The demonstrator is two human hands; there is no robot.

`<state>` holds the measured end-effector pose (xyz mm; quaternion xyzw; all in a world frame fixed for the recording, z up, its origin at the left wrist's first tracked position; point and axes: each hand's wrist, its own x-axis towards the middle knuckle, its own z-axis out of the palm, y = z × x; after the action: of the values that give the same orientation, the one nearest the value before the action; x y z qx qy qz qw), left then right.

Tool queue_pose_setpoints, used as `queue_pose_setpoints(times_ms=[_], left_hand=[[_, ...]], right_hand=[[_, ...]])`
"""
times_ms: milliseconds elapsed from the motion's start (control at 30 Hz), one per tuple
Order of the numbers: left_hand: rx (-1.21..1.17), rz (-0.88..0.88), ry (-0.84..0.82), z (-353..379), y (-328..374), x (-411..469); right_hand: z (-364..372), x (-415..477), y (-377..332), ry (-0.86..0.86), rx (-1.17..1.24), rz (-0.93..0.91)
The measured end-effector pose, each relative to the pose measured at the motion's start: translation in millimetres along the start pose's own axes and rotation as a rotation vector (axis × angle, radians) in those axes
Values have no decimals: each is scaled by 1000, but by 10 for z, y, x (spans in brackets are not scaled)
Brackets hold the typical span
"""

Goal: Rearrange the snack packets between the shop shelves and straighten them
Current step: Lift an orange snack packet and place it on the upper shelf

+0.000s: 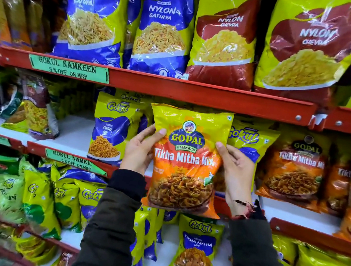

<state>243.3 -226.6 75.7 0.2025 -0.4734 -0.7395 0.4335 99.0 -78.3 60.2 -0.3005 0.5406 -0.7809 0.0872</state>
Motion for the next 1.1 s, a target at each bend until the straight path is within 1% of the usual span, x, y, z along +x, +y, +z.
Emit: queue_pose_setpoints(times_ms=[67, 133, 233, 300, 367, 467, 600, 733, 867, 1100], left_hand=[[-8, -83, -17, 89, -116, -208], [12, -125, -11, 155, -285, -423], [31, -111, 4, 282, -562, -741], [4, -66, 13, 356, -660, -874], [-1, -28, 55, 439, -743, -1000], [-3, -23, 80, 519, -841, -1203], [-18, -65, 95, 587, -848, -1365], [-1, -35, 113, 679, -862, -1457], [58, -42, 118, 756, -911, -1500], [63, -64, 108, 832, -1022, -1523]], right_hand=[[-225, -163, -23, 20, 7, 26], [-481, -341, -33, 37, 19, 57], [-859, -581, -39, 47, 29, 73], [-988, -667, -39, 49, 6, 76], [-1101, -758, -56, 58, -9, 99], [-1313, -891, -42, 86, -4, 135], [-1495, -986, -90, 110, -15, 131], [-1657, -1023, -125, 133, -35, 129], [-1784, -1039, -128, 158, -47, 163], [-1927, -1074, -129, 165, -61, 150]])
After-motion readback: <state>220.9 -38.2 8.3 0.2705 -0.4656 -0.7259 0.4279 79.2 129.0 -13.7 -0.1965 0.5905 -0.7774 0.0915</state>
